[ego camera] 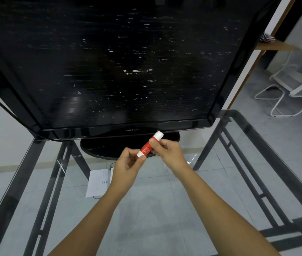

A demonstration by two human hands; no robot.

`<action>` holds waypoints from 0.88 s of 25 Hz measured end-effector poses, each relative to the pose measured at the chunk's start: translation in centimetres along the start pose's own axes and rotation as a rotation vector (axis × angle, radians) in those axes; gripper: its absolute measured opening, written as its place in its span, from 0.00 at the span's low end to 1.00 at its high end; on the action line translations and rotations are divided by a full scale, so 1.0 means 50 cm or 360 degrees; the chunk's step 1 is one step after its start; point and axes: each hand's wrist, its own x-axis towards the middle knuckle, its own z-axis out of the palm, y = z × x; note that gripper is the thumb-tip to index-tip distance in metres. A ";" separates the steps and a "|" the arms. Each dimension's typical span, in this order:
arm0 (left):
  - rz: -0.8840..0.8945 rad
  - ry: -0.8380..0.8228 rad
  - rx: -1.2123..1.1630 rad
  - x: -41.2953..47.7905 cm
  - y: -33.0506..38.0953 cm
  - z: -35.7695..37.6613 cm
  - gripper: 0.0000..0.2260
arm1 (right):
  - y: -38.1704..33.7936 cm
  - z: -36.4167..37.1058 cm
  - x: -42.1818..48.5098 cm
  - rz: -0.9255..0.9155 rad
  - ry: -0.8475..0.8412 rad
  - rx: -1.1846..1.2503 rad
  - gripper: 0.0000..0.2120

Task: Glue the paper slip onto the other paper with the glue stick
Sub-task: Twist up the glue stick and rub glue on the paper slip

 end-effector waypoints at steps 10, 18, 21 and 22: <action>-0.0048 -0.0017 -0.0104 0.004 0.000 -0.005 0.06 | -0.009 0.001 0.005 -0.0036 0.0021 -0.0013 0.09; 0.0324 0.0303 0.0374 0.005 0.010 0.003 0.09 | -0.010 0.006 0.005 -0.0021 -0.0001 0.0012 0.11; 0.0355 0.0273 0.0434 0.005 0.010 0.004 0.12 | -0.012 0.005 0.004 -0.0044 0.0008 -0.0001 0.12; 0.0258 0.0186 0.0294 0.003 0.012 0.002 0.14 | -0.013 0.004 0.004 -0.0046 0.0017 0.0005 0.13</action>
